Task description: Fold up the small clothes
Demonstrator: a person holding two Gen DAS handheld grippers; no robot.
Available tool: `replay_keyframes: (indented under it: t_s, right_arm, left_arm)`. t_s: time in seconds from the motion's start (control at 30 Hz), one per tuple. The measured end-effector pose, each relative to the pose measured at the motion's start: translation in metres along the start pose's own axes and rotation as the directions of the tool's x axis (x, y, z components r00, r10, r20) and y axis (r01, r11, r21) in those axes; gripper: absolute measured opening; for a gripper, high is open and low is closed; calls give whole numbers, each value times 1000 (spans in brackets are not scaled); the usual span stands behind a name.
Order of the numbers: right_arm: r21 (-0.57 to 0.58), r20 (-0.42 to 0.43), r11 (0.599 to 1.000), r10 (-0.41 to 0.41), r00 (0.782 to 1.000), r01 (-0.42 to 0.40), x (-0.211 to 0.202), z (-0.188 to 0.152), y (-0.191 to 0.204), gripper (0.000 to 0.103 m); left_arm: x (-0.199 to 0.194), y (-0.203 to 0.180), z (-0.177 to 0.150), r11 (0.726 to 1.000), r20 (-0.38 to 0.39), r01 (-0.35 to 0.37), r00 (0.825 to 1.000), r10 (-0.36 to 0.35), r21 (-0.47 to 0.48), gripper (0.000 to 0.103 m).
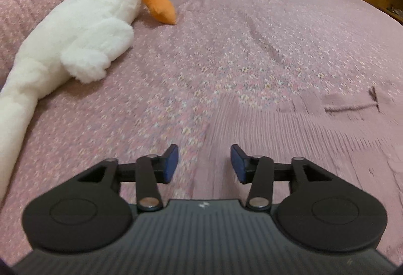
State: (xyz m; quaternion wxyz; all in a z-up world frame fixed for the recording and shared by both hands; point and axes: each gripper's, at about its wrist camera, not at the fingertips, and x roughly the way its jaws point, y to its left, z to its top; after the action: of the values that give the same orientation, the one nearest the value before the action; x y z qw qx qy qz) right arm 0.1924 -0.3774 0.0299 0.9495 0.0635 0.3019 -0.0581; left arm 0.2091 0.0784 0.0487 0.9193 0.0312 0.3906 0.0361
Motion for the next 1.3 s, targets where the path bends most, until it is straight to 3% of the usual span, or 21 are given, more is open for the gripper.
replay_keyframes:
  t_s: [0.17, 0.33, 0.47, 0.67, 0.77, 0.83, 1.3]
  right_arm:
    - [89, -16, 995, 47, 999, -45, -34, -11, -20, 69]
    - [69, -49, 997, 33, 998, -29, -57, -22, -29, 70]
    - [177, -54, 982, 69, 996, -58, -71, -38, -42, 84]
    - [258, -69, 962, 112, 991, -90, -72, -57, -44, 88]
    - [311, -24, 943, 135, 991, -120, -74, -65, -47, 92]
    - [342, -27, 933, 126, 992, -109, -69, -73, -49, 92]
    - [278, -49, 946, 185, 982, -164, -56, -81, -42, 102]
  left_arm:
    - [-16, 7, -21, 998, -54, 21, 998, -24, -51, 50]
    - [-27, 5, -33, 999, -88, 26, 996, -29, -31, 50]
    - [-42, 1, -37, 1000, -77, 26, 997, -27, -11, 51]
    - [-58, -3, -45, 998, -87, 42, 995, -45, -37, 51]
    - [-65, -8, -50, 998, -92, 54, 994, -58, -38, 62]
    - [-67, -11, -53, 998, -105, 49, 993, -54, -46, 62]
    - [-72, -36, -67, 997, -124, 28, 992, -36, -68, 62]
